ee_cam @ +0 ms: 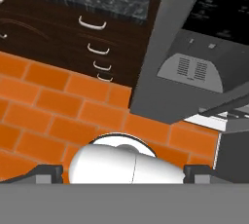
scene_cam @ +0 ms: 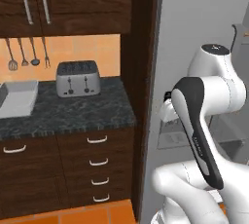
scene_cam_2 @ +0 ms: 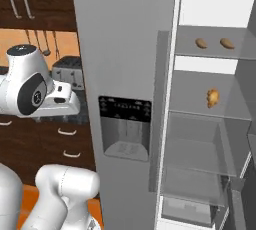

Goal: Place one sweet potato and one chicken drumstick in each tupperware on the nearby counter, to pack two identical lunches.

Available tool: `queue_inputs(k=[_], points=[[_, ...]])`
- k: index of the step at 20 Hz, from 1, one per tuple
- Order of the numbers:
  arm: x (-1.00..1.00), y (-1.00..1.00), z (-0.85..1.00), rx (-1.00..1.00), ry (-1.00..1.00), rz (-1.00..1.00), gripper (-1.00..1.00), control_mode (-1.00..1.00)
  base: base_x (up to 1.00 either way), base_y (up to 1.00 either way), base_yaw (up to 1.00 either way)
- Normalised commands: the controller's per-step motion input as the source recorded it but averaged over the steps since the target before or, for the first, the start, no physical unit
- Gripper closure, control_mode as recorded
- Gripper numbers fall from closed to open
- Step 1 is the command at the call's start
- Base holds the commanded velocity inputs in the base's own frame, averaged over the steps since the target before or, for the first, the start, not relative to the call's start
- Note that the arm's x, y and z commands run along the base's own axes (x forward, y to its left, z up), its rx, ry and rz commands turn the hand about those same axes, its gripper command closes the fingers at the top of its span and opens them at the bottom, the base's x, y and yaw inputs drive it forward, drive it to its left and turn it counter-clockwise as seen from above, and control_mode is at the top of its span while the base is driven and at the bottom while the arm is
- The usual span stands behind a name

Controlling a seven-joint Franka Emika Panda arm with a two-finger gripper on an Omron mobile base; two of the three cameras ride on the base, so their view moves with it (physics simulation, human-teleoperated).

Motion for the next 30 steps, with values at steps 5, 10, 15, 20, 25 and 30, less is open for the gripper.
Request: queue_inputs(k=[5, 10, 15, 20, 25, 30], points=[[0.00, 0.00, 0.00, 0.00, 0.00, 0.00, -1.00, 1.00, -0.16, -0.90, 0.04], [0.00, 0.00, 0.00, 0.00, 0.00, 0.00, -1.00, 1.00, 0.00, -0.69, 0.04], [0.00, 0.00, 0.00, 0.00, 0.00, 0.00, -1.00, 1.00, 0.00, -0.31, 0.00], [0.00, 0.00, 0.00, 0.00, 0.00, 0.00, -1.00, 1.00, 0.14, -0.15, 0.00], [0.00, 0.00, 0.00, 0.00, 0.00, 0.00, -1.00, 1.00, 0.12, -0.37, 0.00], [0.00, 0.00, 0.00, 0.00, 0.00, 0.00, -1.00, 1.00, 0.44, -0.08, 0.00]])
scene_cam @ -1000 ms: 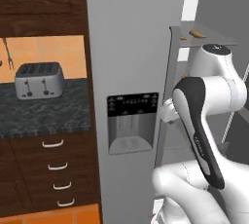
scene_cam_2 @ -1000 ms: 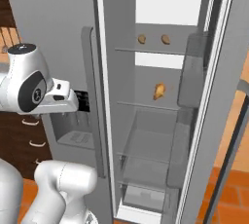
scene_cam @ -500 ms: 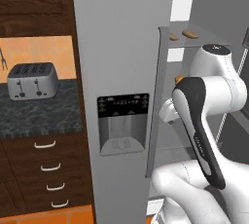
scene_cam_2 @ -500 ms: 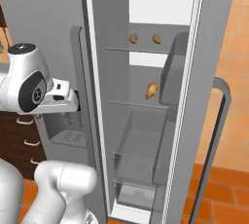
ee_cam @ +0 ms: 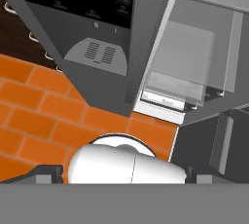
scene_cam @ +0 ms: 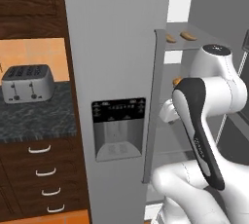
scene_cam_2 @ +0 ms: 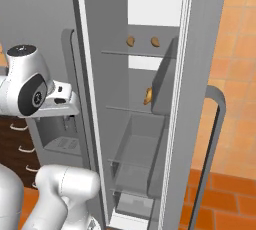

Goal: Place one sweet potato and one chicken drumstick in each tupperware on the nearby counter, to pack two identical lunches.

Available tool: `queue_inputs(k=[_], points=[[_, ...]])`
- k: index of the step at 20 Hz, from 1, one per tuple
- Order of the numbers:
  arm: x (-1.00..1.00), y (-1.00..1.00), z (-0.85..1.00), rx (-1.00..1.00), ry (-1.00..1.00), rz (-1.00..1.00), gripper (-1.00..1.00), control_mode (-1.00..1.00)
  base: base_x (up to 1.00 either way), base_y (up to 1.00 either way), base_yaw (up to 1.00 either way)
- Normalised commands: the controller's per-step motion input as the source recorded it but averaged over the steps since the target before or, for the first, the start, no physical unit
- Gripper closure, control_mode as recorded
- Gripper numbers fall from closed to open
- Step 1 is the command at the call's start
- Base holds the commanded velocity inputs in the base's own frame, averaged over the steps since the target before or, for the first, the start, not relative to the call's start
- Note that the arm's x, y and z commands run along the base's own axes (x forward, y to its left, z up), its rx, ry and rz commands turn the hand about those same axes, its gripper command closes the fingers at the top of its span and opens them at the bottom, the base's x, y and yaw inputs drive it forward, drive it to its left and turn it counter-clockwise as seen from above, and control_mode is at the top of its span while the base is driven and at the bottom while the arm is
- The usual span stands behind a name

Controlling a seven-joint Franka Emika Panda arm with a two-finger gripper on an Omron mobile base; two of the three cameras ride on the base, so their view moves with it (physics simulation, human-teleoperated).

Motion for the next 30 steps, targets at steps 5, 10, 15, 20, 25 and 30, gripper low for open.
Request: queue_inputs(k=[5, 10, 15, 20, 25, 30], points=[[0.00, 0.00, 0.00, 0.00, 0.00, 0.00, -1.00, 1.00, 0.17, -0.16, 0.02], [0.02, -0.09, 0.00, 0.02, 0.00, 0.00, -1.00, -1.00, 0.13, -0.19, 0.00], [0.00, -0.92, -0.40, 0.20, -0.09, 0.00, -1.00, -1.00, 0.00, 0.00, 0.00], [0.18, -0.73, -0.24, 0.03, -0.18, 0.01, -1.00, -1.00, 0.00, 0.00, 0.00], [0.51, -0.62, -0.12, 0.11, -0.10, 0.00, -1.00, -1.00, 0.00, 0.00, 0.00], [0.93, -0.19, -0.02, 0.08, -0.06, 0.00, -1.00, -1.00, 0.00, 0.00, 0.00]])
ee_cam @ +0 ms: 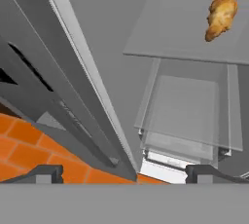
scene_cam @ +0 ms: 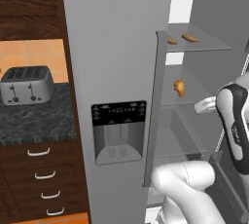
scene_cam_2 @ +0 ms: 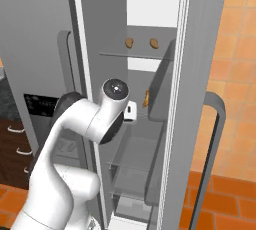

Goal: Place one sweet potato and one chicken drumstick in each tupperware on the nearby counter, to pack two identical lunches.

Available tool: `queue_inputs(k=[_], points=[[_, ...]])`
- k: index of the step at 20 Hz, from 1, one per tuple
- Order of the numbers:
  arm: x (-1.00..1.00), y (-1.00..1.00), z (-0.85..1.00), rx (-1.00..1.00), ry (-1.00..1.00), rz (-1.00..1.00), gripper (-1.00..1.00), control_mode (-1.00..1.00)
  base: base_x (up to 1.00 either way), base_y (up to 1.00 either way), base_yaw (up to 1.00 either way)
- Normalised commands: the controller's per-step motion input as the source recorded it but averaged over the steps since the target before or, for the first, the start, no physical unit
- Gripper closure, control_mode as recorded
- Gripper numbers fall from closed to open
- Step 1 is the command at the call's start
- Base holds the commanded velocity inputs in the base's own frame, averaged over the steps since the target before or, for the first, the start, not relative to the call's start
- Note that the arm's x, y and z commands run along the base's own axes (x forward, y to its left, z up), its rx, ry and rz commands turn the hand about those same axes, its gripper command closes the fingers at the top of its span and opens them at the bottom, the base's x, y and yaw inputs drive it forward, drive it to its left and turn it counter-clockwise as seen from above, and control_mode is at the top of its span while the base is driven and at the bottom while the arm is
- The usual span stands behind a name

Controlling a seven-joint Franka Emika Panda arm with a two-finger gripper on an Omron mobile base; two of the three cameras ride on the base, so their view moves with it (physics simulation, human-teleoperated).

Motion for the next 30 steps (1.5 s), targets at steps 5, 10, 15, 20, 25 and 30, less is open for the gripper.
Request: queue_inputs(k=[5, 10, 15, 20, 25, 30], points=[[0.99, -0.02, 0.00, 0.00, -0.01, -0.01, -1.00, -1.00, 0.00, 0.00, 0.00], [0.69, -0.44, 0.00, 0.00, -0.01, 0.00, -1.00, -1.00, 0.00, 0.00, 0.00], [0.76, -0.31, 0.00, -0.02, -0.03, 0.00, -1.00, -1.00, 0.00, 0.00, 0.00], [0.46, -0.19, -0.18, -0.09, -0.10, -0.11, -1.00, -1.00, 0.00, 0.00, 0.00], [0.39, -0.01, -0.30, -0.01, -0.09, -0.05, -1.00, -1.00, 0.00, 0.00, 0.00], [0.32, -0.10, -0.18, 0.00, -0.09, 0.00, -1.00, -1.00, 0.00, 0.00, 0.00]])
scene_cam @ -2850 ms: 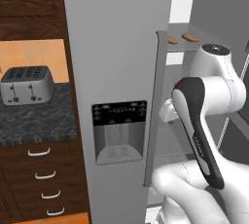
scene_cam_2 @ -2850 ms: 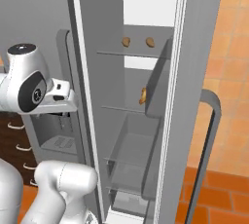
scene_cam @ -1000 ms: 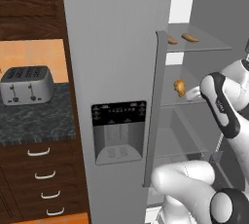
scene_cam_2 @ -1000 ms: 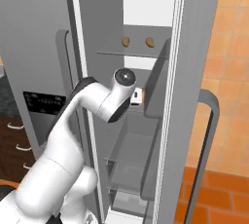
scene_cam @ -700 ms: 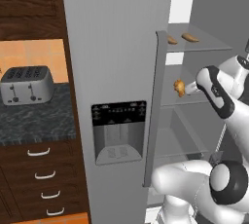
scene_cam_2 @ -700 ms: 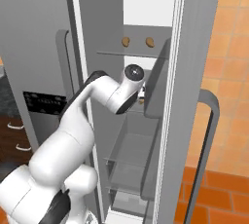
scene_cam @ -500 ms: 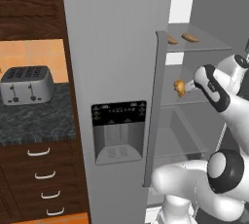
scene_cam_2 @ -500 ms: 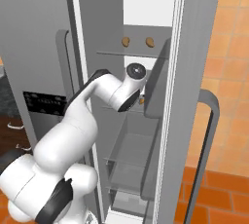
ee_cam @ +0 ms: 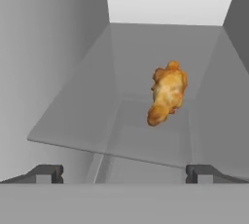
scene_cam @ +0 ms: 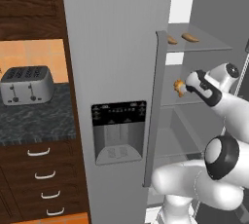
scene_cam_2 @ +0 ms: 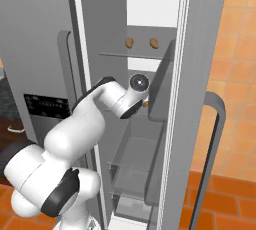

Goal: Place one sweet potato and one chicken drumstick in each tupperware on the nearby counter, to pack two identical lunches.

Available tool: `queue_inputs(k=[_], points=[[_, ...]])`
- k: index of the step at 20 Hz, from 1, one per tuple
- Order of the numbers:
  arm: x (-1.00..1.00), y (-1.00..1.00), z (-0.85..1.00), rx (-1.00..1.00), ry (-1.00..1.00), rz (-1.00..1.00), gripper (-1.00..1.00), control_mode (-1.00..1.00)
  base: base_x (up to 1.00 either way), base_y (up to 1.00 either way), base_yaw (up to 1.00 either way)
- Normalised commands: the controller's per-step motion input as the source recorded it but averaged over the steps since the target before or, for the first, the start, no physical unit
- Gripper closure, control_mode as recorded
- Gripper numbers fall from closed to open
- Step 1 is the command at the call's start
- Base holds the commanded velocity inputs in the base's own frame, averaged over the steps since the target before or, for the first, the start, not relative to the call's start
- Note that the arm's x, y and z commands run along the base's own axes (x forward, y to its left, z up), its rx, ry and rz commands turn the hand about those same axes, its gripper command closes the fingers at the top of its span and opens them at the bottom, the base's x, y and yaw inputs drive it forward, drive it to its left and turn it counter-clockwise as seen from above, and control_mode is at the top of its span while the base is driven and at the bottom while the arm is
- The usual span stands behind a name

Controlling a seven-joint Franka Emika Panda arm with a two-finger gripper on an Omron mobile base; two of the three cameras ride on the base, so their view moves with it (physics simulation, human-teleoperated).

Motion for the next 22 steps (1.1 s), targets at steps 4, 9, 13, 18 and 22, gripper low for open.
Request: queue_inputs(k=[4, 9, 13, 18, 22], points=[[0.43, -0.29, 0.00, 0.00, -0.01, 0.00, -1.00, -1.00, 0.00, 0.00, 0.00], [0.71, -0.14, 0.00, -0.01, 0.09, -0.04, -1.00, -1.00, 0.00, 0.00, 0.00], [0.27, -0.09, -0.01, -0.09, 0.10, -0.01, -1.00, -1.00, 0.00, 0.00, 0.00], [0.14, -0.03, -0.13, -0.03, 0.02, -0.01, -1.00, -1.00, 0.00, 0.00, 0.00], [0.41, 0.00, -0.33, -0.04, 0.00, 0.00, -1.00, -1.00, 0.00, 0.00, 0.00]])
